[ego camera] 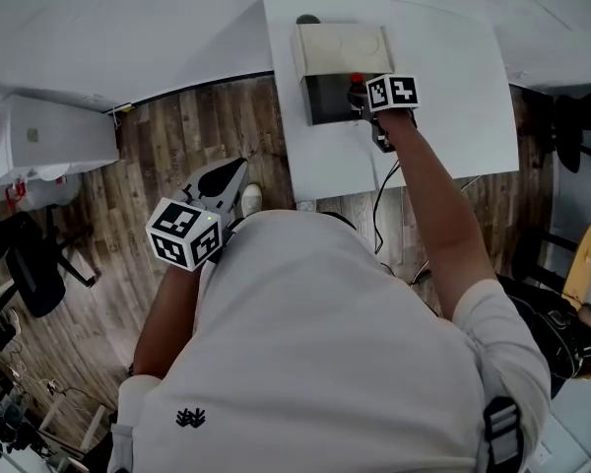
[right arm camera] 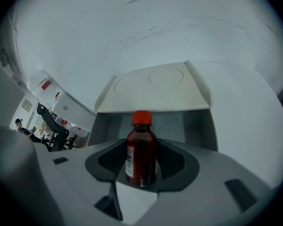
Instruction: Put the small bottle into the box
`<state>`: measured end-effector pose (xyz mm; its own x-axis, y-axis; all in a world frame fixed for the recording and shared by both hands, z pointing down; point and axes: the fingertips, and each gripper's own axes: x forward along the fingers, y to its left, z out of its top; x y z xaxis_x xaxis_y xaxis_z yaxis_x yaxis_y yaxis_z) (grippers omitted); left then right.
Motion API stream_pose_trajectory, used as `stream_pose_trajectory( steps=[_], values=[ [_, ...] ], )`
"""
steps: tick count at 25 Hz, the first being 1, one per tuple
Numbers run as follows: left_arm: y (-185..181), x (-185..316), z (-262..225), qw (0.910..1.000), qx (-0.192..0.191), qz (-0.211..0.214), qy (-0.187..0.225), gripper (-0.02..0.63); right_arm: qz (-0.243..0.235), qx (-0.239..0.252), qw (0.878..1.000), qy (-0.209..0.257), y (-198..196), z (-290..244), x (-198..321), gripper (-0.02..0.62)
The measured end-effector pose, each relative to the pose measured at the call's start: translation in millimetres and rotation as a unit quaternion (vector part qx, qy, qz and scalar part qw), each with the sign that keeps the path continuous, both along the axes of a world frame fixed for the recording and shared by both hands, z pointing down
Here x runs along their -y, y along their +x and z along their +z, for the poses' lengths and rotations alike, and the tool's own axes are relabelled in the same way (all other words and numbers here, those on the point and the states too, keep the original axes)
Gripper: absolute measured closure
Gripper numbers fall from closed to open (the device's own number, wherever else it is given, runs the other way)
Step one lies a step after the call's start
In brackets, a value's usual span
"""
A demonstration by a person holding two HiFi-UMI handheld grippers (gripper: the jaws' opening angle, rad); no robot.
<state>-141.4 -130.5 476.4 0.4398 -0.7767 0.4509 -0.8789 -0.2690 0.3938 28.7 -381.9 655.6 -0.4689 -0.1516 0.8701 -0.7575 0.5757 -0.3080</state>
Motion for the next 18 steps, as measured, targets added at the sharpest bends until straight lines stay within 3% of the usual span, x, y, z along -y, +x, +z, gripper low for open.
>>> stream_pose_trajectory(
  steps=[18],
  values=[
    [9,7,5,0.9999,-0.003,0.005,-0.015,0.6,-0.006,-0.053,0.997,-0.055,9,29,-9,0.391]
  ],
)
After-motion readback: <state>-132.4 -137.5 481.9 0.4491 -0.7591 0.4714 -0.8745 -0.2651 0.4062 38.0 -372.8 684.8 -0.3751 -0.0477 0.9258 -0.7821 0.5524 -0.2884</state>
